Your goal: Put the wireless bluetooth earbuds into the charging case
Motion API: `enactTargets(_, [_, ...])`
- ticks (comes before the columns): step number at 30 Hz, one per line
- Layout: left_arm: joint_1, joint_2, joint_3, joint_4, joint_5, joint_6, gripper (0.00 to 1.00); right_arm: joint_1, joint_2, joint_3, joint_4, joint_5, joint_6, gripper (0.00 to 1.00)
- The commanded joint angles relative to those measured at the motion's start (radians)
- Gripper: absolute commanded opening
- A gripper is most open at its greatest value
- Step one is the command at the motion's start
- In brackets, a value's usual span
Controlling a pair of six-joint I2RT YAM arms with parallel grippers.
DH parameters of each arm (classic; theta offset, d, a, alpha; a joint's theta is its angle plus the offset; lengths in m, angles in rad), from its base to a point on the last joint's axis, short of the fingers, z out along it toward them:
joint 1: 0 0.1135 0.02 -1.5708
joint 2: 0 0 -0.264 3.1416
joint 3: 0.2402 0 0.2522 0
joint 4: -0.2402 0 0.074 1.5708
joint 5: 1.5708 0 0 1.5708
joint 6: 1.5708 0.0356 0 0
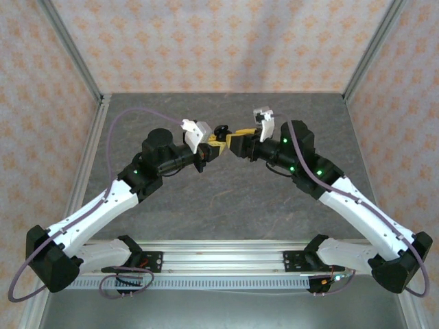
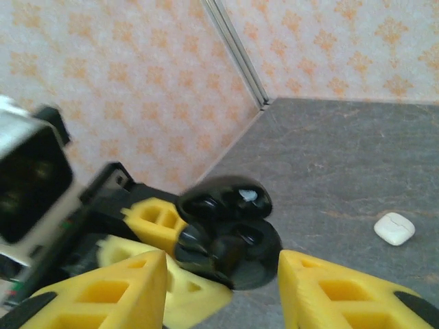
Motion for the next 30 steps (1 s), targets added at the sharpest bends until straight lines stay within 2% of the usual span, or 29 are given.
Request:
enactTargets(1, [0.004, -0.018, 0.031, 0.041, 0.027, -0.006, 0.0, -0.017, 0.006, 0.098, -0.046, -0.043, 0.047, 0.46])
enactTargets(5, [0.004, -0.02, 0.034, 0.036, 0.041, -0.009, 0.0, -0.041, 0.035, 0.147, -0.118, -0.084, 0.036, 0.44])
enactTargets(13, [0.004, -0.027, 0.039, 0.015, 0.049, -0.002, 0.0, -0.055, 0.054, 0.153, -0.174, -0.197, 0.007, 0.29])
enactTargets(21, [0.005, -0.02, 0.048, 0.014, 0.059, -0.004, 0.0, -0.061, 0.074, 0.163, -0.234, -0.193, -0.028, 0.22])
enactTargets(30, [0.005, -0.018, 0.049, 0.006, 0.06, -0.003, 0.0, -0.088, 0.079, 0.164, -0.256, -0.173, -0.034, 0.2])
